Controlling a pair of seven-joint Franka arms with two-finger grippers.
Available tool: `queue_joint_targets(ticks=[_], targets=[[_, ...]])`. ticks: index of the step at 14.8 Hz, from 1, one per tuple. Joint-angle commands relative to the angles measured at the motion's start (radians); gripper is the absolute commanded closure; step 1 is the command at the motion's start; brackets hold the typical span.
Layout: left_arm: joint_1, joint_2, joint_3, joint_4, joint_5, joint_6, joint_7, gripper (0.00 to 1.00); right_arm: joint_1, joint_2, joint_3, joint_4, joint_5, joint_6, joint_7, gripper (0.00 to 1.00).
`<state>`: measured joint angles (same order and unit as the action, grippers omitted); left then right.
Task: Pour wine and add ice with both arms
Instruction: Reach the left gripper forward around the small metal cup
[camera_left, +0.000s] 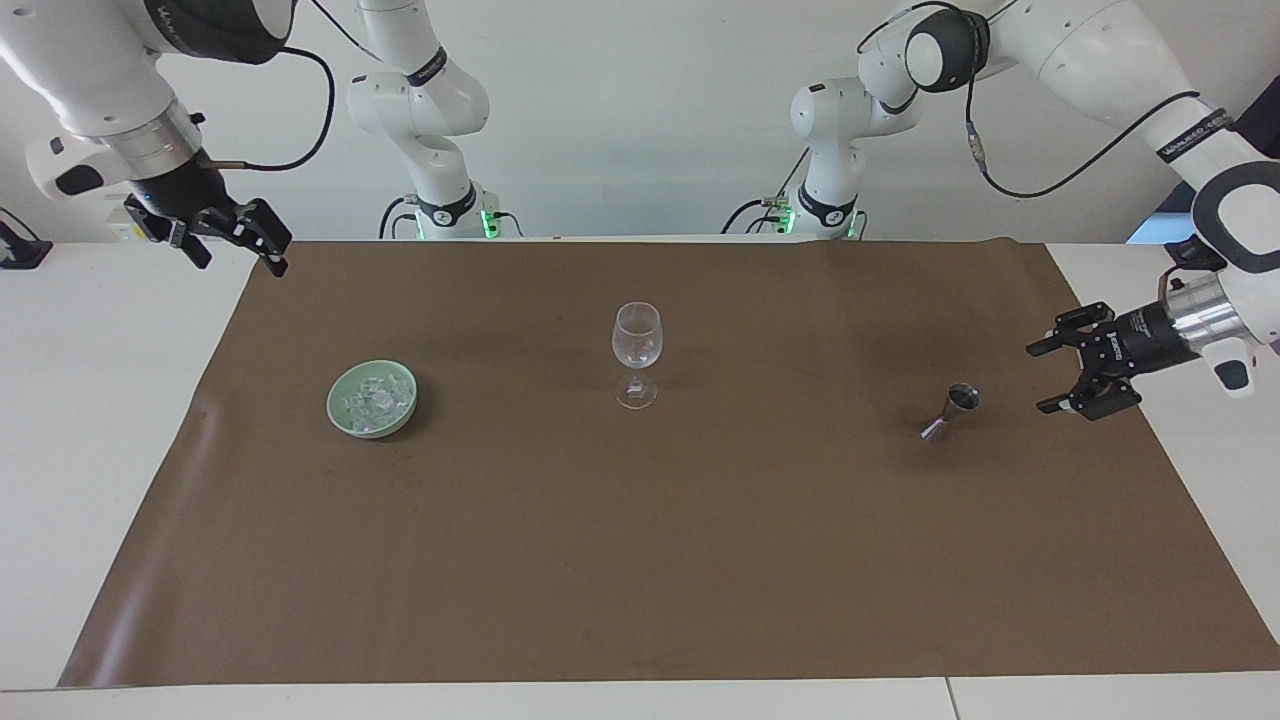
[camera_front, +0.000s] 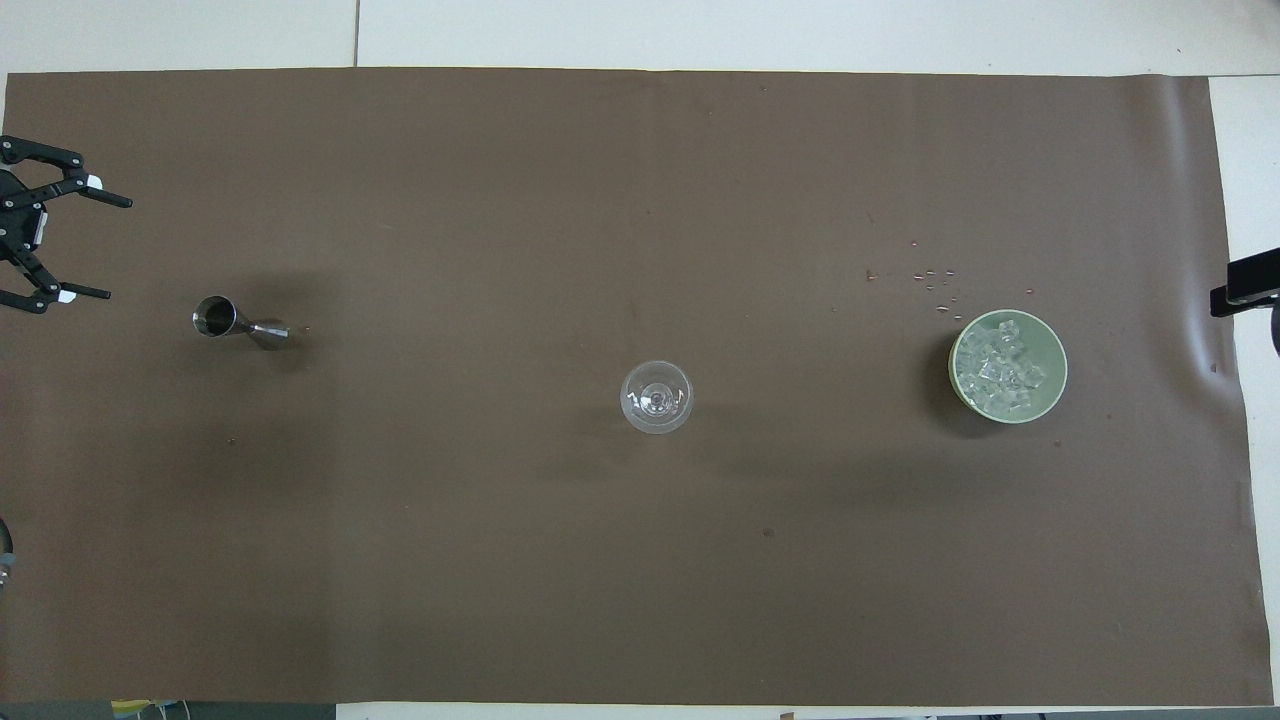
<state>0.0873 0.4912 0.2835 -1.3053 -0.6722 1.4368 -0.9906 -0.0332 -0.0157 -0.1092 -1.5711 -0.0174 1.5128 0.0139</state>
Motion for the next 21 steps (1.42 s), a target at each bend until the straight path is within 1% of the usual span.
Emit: queue_joint_targets(ticks=[1,3,6,7,8,9,14,16,18,21], targets=[[0.012,-0.032,0.009,-0.085,-0.049,0.027,-0.059,0.0,-0.017,-0.009,0.01,-0.015,0.008,0.014,-0.025,0.0],[0.009,-0.106,0.008,-0.23,-0.052,0.036,-0.053,0.0,-0.023,-0.01,0.01,-0.015,0.008,0.014,-0.025,0.0],[0.003,-0.117,0.008,-0.267,-0.052,0.077,-0.059,0.0,-0.024,-0.01,0.008,-0.015,0.008,0.012,-0.025,0.0],[0.006,-0.131,0.006,-0.314,-0.058,0.124,-0.06,0.0,-0.024,-0.01,0.01,-0.015,0.008,0.012,-0.025,0.0],[0.011,-0.138,0.005,-0.343,-0.097,0.161,-0.063,0.0,-0.024,-0.01,0.01,-0.015,0.008,0.012,-0.025,0.0],[0.014,-0.131,0.008,-0.344,-0.145,0.163,-0.069,0.0,-0.024,-0.01,0.008,-0.017,0.008,0.012,-0.025,0.0],[0.028,-0.079,0.008,-0.357,-0.145,0.234,-0.059,0.0,-0.028,-0.01,0.008,-0.017,0.008,0.01,-0.026,0.0],[0.029,-0.095,0.008,-0.429,-0.145,0.243,-0.01,0.0,-0.027,-0.01,0.01,-0.017,0.008,0.012,-0.026,0.0],[0.034,-0.141,0.008,-0.537,-0.145,0.27,0.096,0.0,-0.025,-0.01,0.01,-0.017,0.008,0.007,-0.025,0.0],[0.034,-0.164,0.008,-0.598,-0.148,0.323,0.112,0.0,-0.025,-0.01,0.01,-0.017,0.008,0.004,-0.025,0.0]])
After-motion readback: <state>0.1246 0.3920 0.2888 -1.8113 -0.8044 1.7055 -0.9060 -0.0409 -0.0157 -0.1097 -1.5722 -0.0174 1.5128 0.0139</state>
